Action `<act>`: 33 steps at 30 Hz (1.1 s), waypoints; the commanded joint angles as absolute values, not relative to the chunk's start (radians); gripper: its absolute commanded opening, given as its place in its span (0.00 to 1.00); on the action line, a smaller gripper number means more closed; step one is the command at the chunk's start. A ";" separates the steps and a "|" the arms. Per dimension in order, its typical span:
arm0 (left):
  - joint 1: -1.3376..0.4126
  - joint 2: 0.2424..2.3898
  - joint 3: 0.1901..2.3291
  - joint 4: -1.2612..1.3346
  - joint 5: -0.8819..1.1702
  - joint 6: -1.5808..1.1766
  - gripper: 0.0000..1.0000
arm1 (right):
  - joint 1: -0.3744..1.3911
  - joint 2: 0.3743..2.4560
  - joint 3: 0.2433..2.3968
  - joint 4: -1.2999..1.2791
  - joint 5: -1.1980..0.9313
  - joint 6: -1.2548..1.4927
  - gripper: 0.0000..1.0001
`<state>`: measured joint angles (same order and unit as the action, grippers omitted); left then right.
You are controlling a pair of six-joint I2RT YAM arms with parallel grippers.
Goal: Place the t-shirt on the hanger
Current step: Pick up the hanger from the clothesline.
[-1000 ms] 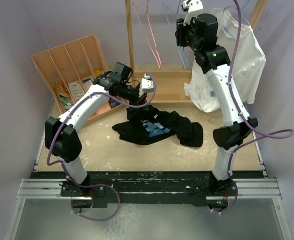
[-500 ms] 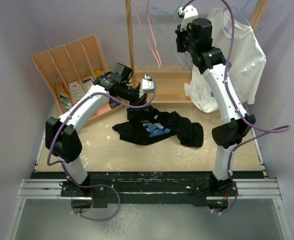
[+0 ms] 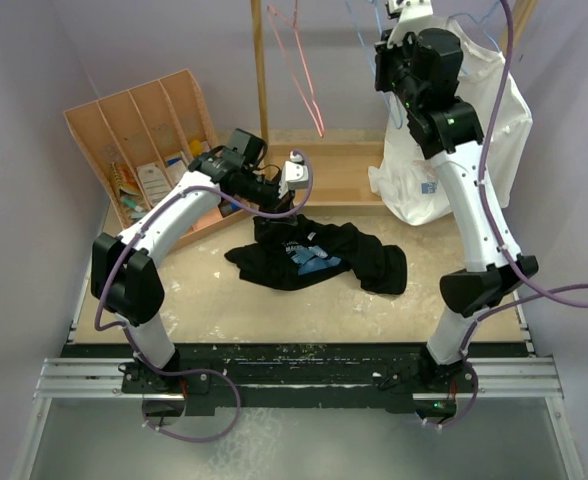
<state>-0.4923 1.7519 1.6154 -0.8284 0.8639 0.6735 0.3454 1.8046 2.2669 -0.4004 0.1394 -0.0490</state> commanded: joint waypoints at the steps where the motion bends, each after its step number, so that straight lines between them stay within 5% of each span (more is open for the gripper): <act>1: -0.497 1.724 1.602 -0.804 0.905 0.672 0.00 | 0.342 1.735 2.224 -0.317 0.168 -0.078 0.00; 18: -0.495 1.712 1.558 -0.692 0.781 0.603 0.00 | 0.342 1.204 1.638 -0.263 0.151 -0.055 0.00; 33: -0.330 1.676 1.580 -0.655 0.689 0.481 0.00 | 0.342 0.954 1.319 -0.431 0.001 -0.135 0.00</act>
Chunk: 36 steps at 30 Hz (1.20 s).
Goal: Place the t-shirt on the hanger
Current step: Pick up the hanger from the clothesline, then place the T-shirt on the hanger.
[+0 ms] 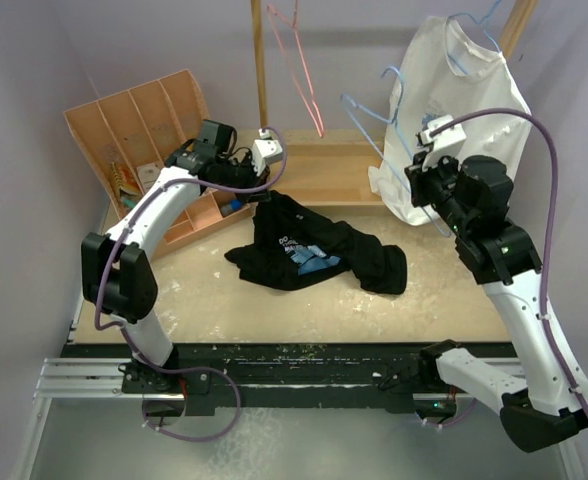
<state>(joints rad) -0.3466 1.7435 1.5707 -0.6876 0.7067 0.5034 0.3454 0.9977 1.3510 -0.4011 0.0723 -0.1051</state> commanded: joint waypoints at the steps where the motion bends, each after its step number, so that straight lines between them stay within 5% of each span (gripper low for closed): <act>1: -0.326 1.675 1.581 -0.655 0.683 0.485 0.00 | 0.342 0.947 1.303 -0.445 -0.007 -0.138 0.00; 36: -0.316 1.745 1.683 -0.720 0.654 0.607 0.00 | 0.344 0.941 1.232 -0.637 -0.427 -0.313 0.00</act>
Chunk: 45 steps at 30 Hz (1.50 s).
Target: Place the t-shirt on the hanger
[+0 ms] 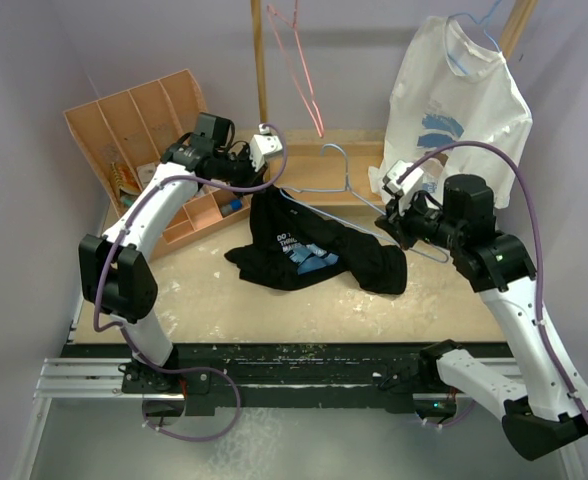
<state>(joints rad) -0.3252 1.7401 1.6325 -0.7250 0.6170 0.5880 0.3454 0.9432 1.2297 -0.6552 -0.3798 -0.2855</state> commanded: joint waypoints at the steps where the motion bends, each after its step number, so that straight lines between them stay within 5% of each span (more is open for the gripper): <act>1: -0.317 1.747 1.687 -0.725 0.657 0.607 0.00 | 0.344 0.943 1.227 -0.635 -0.428 -0.315 0.00; 18: -0.319 1.735 1.749 -0.882 0.739 0.688 0.00 | 0.346 0.974 1.174 -0.556 -0.378 -0.350 0.00; 45: -0.345 1.708 1.905 -1.157 0.667 0.860 0.00 | 0.344 1.282 1.345 -0.654 -0.661 -0.763 0.00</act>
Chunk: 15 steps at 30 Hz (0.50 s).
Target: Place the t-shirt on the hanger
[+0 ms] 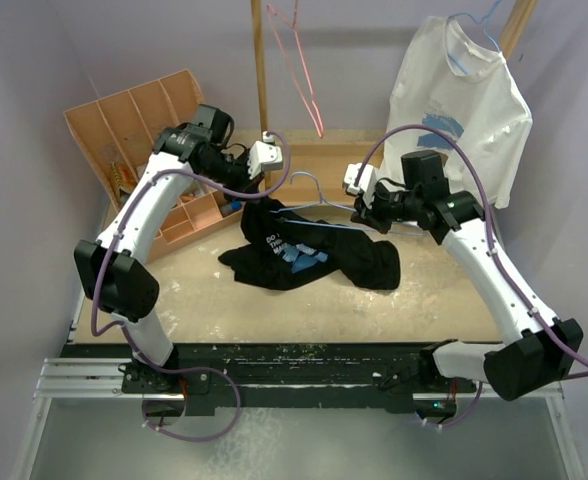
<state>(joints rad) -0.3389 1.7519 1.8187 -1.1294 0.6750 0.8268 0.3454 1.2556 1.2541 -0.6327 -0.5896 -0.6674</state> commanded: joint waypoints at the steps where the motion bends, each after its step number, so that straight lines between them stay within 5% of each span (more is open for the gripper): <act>1: -0.346 1.714 1.926 -1.169 0.663 0.862 0.00 | 0.344 1.295 1.358 -0.673 -0.662 -0.774 0.00; 15: -0.411 1.758 2.141 -1.295 0.595 0.869 0.00 | 0.344 1.364 1.391 -0.663 -0.653 -0.793 0.00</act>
